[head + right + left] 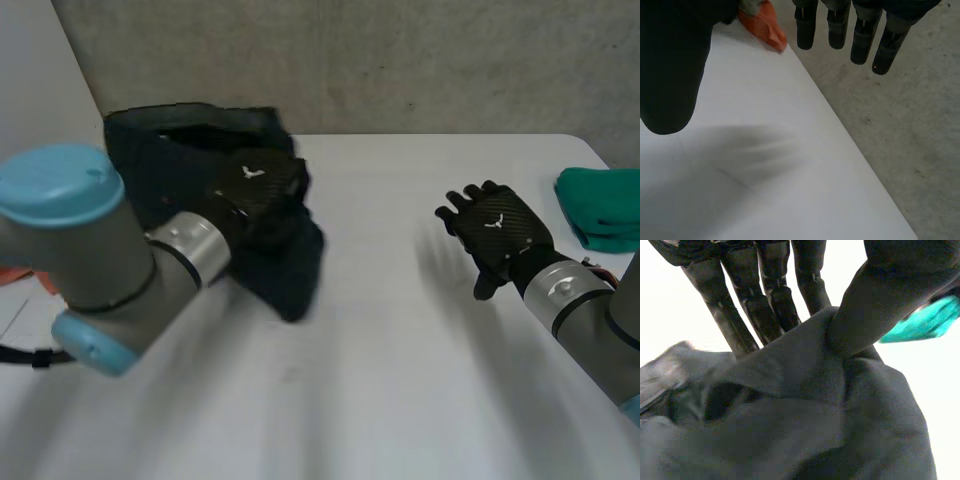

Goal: Fold the laundry.

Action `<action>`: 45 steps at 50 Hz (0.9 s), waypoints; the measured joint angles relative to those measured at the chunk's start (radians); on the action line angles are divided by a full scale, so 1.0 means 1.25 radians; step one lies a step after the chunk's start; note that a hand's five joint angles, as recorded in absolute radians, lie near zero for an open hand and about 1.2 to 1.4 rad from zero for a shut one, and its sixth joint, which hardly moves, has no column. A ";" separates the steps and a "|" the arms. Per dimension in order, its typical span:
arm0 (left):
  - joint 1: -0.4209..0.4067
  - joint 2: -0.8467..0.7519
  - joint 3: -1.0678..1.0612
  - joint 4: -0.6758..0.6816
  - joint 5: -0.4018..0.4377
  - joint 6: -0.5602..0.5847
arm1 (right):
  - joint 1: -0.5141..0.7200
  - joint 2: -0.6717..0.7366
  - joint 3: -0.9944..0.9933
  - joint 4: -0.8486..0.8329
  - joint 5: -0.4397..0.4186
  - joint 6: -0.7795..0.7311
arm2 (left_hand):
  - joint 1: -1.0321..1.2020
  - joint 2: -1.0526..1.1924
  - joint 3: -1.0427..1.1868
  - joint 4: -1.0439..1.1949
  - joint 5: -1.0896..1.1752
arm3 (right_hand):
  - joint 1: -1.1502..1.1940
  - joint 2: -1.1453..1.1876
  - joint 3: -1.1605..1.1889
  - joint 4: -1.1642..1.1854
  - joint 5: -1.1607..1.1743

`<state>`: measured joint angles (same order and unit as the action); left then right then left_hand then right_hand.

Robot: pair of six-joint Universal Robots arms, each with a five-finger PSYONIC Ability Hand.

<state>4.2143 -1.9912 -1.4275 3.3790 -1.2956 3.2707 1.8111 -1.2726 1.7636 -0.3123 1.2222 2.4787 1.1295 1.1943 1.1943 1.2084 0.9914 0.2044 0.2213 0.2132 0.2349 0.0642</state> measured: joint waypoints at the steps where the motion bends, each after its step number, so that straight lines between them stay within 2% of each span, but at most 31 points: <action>1: -0.020 0.016 -0.016 0.000 0.001 -0.027 | 0.000 -0.001 -0.001 0.000 0.005 0.000 | 0.002 0.001 0.001 0.000 0.000 | 0.000 0.000 0.000 0.000 0.000; 7: -0.129 0.030 -0.060 0.012 0.001 -0.113 | -0.003 -0.003 -0.009 0.001 0.024 0.002 | 0.002 0.002 0.001 0.000 0.002 | 0.000 0.000 0.000 0.000 0.000; 8: -0.161 0.027 -0.068 0.016 -0.002 -0.131 | -0.004 -0.004 -0.012 0.001 0.029 0.003 | -0.062 -0.051 -0.051 -0.053 -0.050 | 0.000 0.000 0.000 0.000 0.000; 9: -0.181 0.024 -0.072 0.020 -0.003 -0.140 | -0.004 -0.004 -0.014 0.001 0.033 0.003 | -0.322 -0.300 -0.296 -0.302 -0.297 | 0.000 0.000 0.000 0.000 0.000; 10: -0.194 0.022 -0.074 0.022 -0.006 -0.145 | -0.005 -0.004 -0.016 0.001 0.035 0.004 | -0.322 -0.300 -0.296 -0.302 -0.297 | 0.000 0.000 0.000 0.000 0.000; 11: -0.201 0.021 -0.075 0.023 -0.007 -0.147 | -0.005 -0.004 -0.017 0.001 0.036 0.004 | -0.556 -0.502 -0.479 -0.490 -0.485 | 0.000 0.000 0.000 0.000 0.000; 12: -0.213 0.019 -0.075 0.026 -0.012 -0.149 | -0.005 -0.004 -0.018 0.002 0.038 0.005 | -0.694 -0.658 -0.636 -0.652 -0.637 | 0.000 0.000 0.000 0.000 0.000; 15: -0.214 0.018 -0.072 0.027 -0.026 -0.141 | -0.005 -0.004 -0.021 0.002 0.039 0.008 | -0.751 -0.785 -0.781 -0.797 -0.757 | 0.000 0.000 0.000 0.000 0.000; 21: -0.169 0.034 -0.070 0.018 -0.047 -0.102 | -0.005 -0.004 -0.027 0.005 0.040 0.009 | -0.751 -0.788 -0.784 -0.802 -0.757 | 0.000 0.000 0.000 0.000 0.000; 22: -0.131 0.056 -0.076 0.005 -0.054 -0.067 | -0.003 -0.006 -0.033 0.015 0.039 0.009 | -0.751 -0.788 -0.784 -0.802 -0.757 | 0.000 0.000 0.000 0.000 0.000; 26: -0.090 0.087 -0.092 -0.018 -0.057 -0.020 | -0.001 -0.008 -0.044 0.040 0.039 0.010 | -0.751 -0.788 -0.784 -0.802 -0.757 | 0.000 0.000 0.000 0.000 0.000; 27: -0.064 0.112 -0.110 -0.038 -0.058 0.016 | 0.001 -0.009 -0.056 0.070 0.038 0.013 | -0.751 -0.788 -0.784 -0.802 -0.757 | 0.000 0.000 0.000 0.000 0.000; 29: -0.064 0.112 -0.110 -0.038 -0.058 0.016 | 0.001 -0.009 -0.056 0.070 0.038 0.013 | -0.751 -0.788 -0.784 -0.802 -0.757 | 0.000 0.000 0.000 0.000 0.000; 30: -0.040 0.141 -0.135 -0.061 -0.058 0.052 | 0.005 -0.010 -0.073 0.114 0.038 0.022 | -0.751 -0.788 -0.784 -0.802 -0.757 | 0.000 0.000 0.000 0.000 0.000; 36: 0.019 0.191 -0.184 -0.077 -0.057 0.102 | 0.037 -0.011 -0.129 0.250 0.029 0.081 | -0.751 -0.788 -0.784 -0.802 -0.757 | 0.000 0.000 0.000 0.000 0.000; 38: 0.029 0.195 -0.187 -0.076 -0.057 0.108 | 0.043 -0.010 -0.138 0.270 0.028 0.093 | -0.750 -0.788 -0.784 -0.802 -0.757 | 0.000 0.000 0.000 0.000 0.000; 41: 0.084 0.202 -0.193 -0.078 -0.054 0.134 | 0.082 -0.009 -0.181 0.359 0.022 0.150 | -0.748 -0.788 -0.784 -0.802 -0.757 | 0.000 0.000 0.000 0.000 0.000; 45: 0.129 0.194 -0.188 -0.087 -0.051 0.154 | 0.126 -0.005 -0.209 0.403 0.021 0.182 | -0.748 -0.788 -0.784 -0.802 -0.757 | 0.000 0.000 0.000 0.000 0.000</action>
<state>4.3752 -1.7481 -1.6619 3.2697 -1.3595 3.4629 1.9686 -1.2783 1.5020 0.1913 1.2486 2.7062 0.1942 0.2093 0.2143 0.2065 0.0449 0.2044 0.2213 0.2132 0.2349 0.0642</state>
